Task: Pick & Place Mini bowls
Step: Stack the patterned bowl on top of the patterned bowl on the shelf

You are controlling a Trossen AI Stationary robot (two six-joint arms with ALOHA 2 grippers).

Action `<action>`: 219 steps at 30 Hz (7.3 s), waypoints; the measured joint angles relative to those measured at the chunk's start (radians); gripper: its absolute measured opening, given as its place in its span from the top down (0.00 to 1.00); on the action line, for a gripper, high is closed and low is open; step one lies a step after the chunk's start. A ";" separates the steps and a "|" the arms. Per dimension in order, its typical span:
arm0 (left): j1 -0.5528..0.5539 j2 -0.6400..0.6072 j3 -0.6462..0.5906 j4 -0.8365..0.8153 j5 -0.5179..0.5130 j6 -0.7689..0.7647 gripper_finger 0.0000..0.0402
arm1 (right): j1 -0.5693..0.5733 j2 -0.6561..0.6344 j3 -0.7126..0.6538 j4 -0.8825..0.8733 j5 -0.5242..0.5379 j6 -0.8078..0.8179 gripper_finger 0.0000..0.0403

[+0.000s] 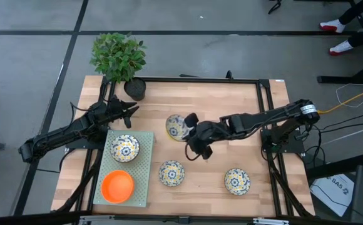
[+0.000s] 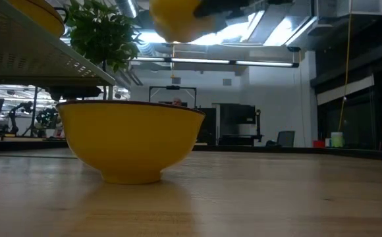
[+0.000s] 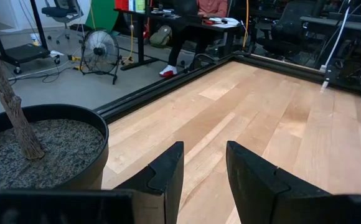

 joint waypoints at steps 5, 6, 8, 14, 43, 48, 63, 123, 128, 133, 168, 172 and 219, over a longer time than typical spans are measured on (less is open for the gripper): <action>0.000 0.000 0.000 0.000 0.000 0.000 0.72 | 0.001 0.008 0.001 0.114 -0.059 -0.166 0.97; 0.000 0.000 0.000 0.000 0.000 0.000 0.72 | 0.001 0.010 0.002 0.135 -0.060 -0.177 0.97; 0.000 0.000 0.000 0.000 0.000 0.000 0.72 | 0.000 0.010 0.002 0.149 -0.062 -0.199 0.97; 0.000 0.000 0.000 0.000 0.000 0.000 0.72 | 0.000 0.016 0.003 0.197 -0.091 -0.200 0.97; 0.000 0.000 0.000 0.000 0.000 0.000 0.72 | -0.051 0.022 0.002 0.334 -0.289 0.437 0.97; 0.000 0.000 0.000 0.000 0.000 0.000 0.72 | -0.022 0.022 0.002 0.336 -0.315 0.411 0.97; 0.000 0.000 0.000 0.150 0.181 -0.515 0.72 | 0.008 0.048 0.002 0.402 -0.288 0.538 0.97; -0.523 0.954 1.040 -0.129 0.993 0.071 0.62 | 0.004 0.063 0.001 0.672 -0.628 0.672 0.97; -0.552 0.978 1.040 -0.037 1.011 0.071 0.71 | 0.005 0.063 0.001 0.707 -0.670 0.685 0.96; -0.554 1.008 1.040 0.088 1.104 0.025 0.85 | 0.005 0.063 0.001 0.748 -0.671 0.696 0.93; -0.489 0.871 1.039 -0.122 0.931 -0.005 0.99 | -0.032 -0.026 0.004 0.551 -0.278 0.861 0.36; -0.485 0.825 1.039 -0.216 0.845 0.025 0.99 | -0.033 -0.031 0.004 0.532 -0.258 0.843 0.36; -0.595 0.727 1.248 -1.217 0.102 -0.026 0.99 | -0.030 -0.066 0.001 -0.028 -0.047 1.166 0.37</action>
